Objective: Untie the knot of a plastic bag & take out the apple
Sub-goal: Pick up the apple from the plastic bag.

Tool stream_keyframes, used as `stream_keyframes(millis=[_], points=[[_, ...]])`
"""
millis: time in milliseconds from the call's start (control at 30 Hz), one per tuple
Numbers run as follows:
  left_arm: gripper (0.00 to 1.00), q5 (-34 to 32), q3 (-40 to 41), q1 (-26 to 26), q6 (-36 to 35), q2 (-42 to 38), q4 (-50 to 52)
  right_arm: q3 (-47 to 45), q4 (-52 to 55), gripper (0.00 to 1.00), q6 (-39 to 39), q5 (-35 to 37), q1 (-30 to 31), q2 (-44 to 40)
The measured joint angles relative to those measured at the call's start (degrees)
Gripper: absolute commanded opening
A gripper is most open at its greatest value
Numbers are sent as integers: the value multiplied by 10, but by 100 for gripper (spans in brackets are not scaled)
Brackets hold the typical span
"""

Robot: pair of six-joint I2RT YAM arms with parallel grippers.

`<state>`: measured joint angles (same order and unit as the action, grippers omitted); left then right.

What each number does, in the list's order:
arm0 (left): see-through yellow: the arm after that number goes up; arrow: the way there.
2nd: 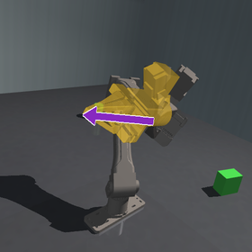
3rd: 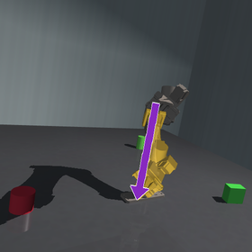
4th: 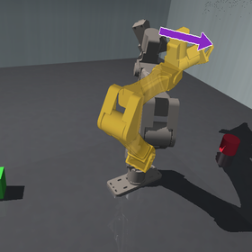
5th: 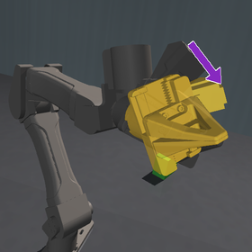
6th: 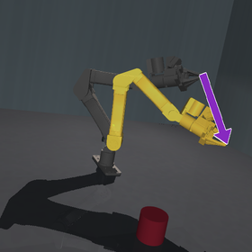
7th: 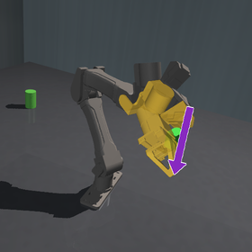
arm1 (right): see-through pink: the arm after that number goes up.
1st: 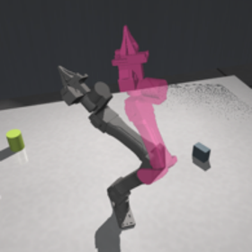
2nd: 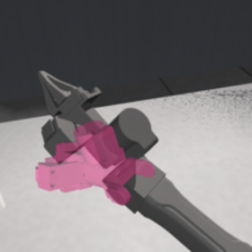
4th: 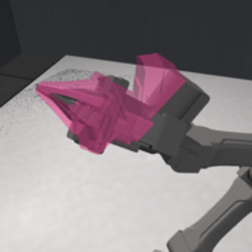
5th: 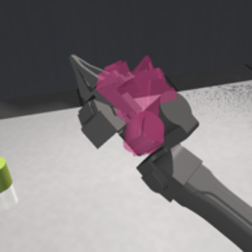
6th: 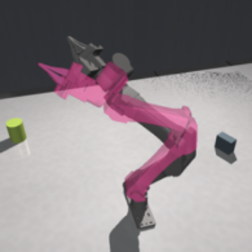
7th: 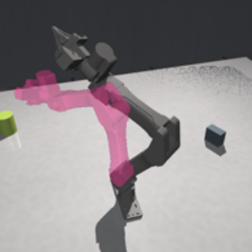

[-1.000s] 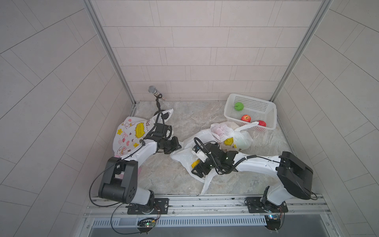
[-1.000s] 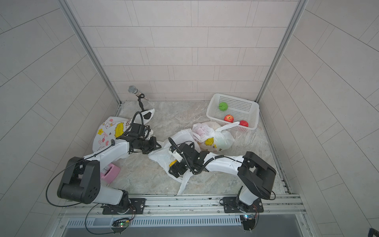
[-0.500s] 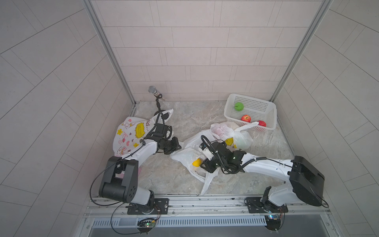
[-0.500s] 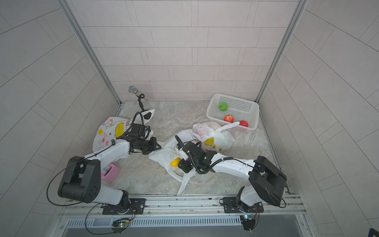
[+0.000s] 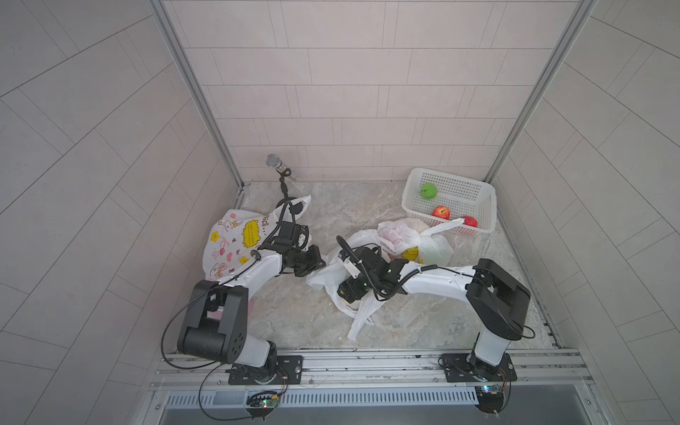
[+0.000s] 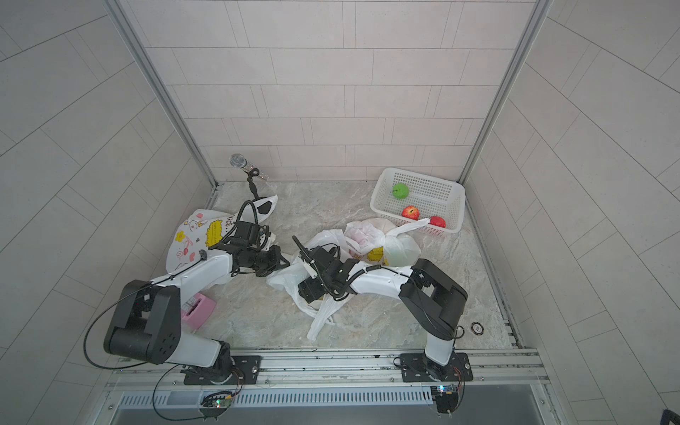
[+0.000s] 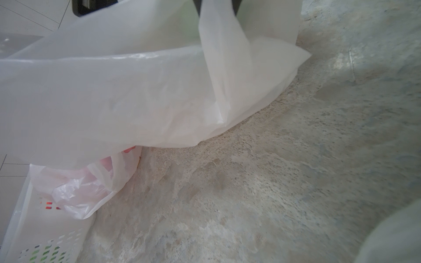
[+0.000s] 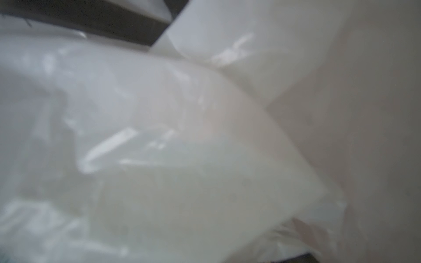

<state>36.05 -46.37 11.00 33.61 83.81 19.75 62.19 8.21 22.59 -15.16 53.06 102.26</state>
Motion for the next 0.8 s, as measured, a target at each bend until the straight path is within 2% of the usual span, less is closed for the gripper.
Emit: stream_keyframes(millis=[100, 200, 300, 633, 700, 800], points=[[8, 2, 0, 0, 0, 0, 0, 5, 10, 73, 1, 0, 3, 6], [7, 2, 0, 0, 0, 0, 0, 3, 24, 58, -3, 3, 7, -1], [6, 3, 0, -3, 0, 0, 0, -16, 41, 50, -2, 9, 12, -33], [6, 4, 0, -10, -3, 0, 3, -58, 108, 34, -18, 51, 6, -269], [6, 4, 0, -10, -3, 0, 3, -59, 117, 30, -21, 51, -11, -313], [6, 4, 1, -10, -3, 0, 3, -57, 121, 20, -26, 56, -75, -372]])
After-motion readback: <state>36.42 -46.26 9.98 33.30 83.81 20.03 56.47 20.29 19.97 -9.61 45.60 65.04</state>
